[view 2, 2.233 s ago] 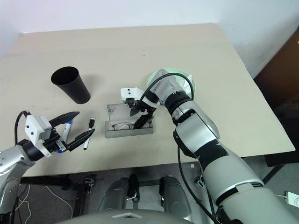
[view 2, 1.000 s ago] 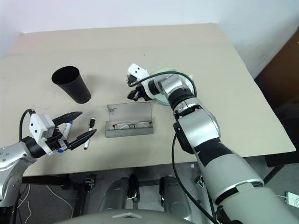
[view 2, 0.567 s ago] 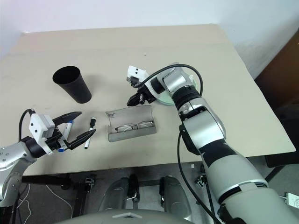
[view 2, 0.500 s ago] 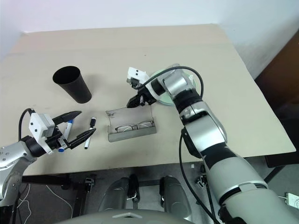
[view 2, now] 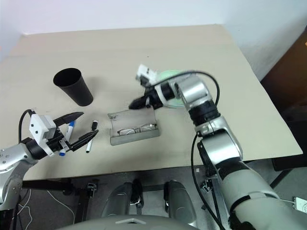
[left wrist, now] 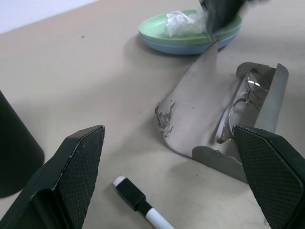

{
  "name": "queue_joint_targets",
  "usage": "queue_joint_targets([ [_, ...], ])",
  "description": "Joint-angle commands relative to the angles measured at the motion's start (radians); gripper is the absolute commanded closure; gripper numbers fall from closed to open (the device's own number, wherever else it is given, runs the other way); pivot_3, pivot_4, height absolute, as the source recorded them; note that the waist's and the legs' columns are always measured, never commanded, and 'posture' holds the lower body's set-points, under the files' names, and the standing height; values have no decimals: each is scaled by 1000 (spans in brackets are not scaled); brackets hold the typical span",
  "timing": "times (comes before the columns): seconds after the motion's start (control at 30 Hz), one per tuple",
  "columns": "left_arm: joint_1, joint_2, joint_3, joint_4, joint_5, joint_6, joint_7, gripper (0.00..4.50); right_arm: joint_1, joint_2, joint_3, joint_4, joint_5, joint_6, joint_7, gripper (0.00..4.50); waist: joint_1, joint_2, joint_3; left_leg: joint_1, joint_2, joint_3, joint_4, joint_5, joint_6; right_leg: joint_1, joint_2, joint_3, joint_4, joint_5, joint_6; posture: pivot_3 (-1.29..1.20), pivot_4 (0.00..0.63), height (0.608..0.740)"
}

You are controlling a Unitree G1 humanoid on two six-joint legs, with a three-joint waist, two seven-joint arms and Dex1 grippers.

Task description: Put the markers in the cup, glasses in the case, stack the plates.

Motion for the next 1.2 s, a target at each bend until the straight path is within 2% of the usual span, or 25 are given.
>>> queue_joint_targets([
  [0.03, -6, 9, 8, -13, -4, -8, 0, 0, -34, 20, -25, 110, 9, -85, -70, 4454, 0, 0, 0, 0, 0, 0, 0, 0, 0, 0, 0, 0, -1, 0, 0, 0, 150, 715],
  [0.2, -3, 4, 4, -9, 2, -16, 1, 0, -124, 68, -10, 406, -37, -217, -176, 4454, 0, 0, 0, -3, 0, 1, 1, 0, 0, 1, 0, 0, -1, 1, 3, 0, 150, 715],
  [0.33, -2, 3, 5, -9, 4, -19, 3, 0, -159, 86, -11, 568, -75, -328, -234, 4454, 0, 0, 0, -3, 0, 1, 1, 0, 0, 2, 0, 0, -1, 2, 3, 0, 150, 715],
  [0.4, -1, 2, 6, -11, 5, -20, 6, 0, -170, 88, -3, 618, -97, -346, -236, 4454, 1, 0, 0, -3, 0, 1, 2, 0, 0, 2, 0, 0, -1, 2, 3, 0, 150, 715],
  [0.53, 12, 0, 7, -25, 5, -18, 11, 0, -158, 81, 54, 636, -158, -386, -141, 4454, 0, 0, 0, -3, 0, 1, 4, 1, 0, 4, 0, -1, -1, 2, 3, 0, 150, 715],
  [0.7, 15, 3, 7, -32, 5, -13, 16, 0, -145, 66, 70, 571, -163, -371, -17, 4454, 1, 0, 0, -2, 0, 1, 3, 1, 0, 4, 0, -1, 0, 2, 4, 0, 150, 715],
  [0.83, 10, 9, 8, -29, 3, -10, 13, 0, -116, 54, 87, 492, -178, -353, -12, 4454, 1, 0, 0, -1, 0, 1, 3, 1, 0, 4, 0, -1, 1, 2, 4, 0, 150, 715],
  [1.0, 5, 15, 11, -16, 3, -14, 2, 0, -12, 10, 120, 232, -161, -238, 55, 4454, 3, 0, 0, -1, 1, 1, 3, 1, 0, 4, 0, -1, 1, 2, 3, 0, 150, 715],
  [1.2, -17, 24, 8, 10, 7, -19, -9, 0, 125, -41, 157, -48, -147, -107, 52, 4454, 1, 0, 0, -1, 1, 1, 3, 1, 0, 4, -1, -1, 1, 1, 3, 0, 150, 715],
])
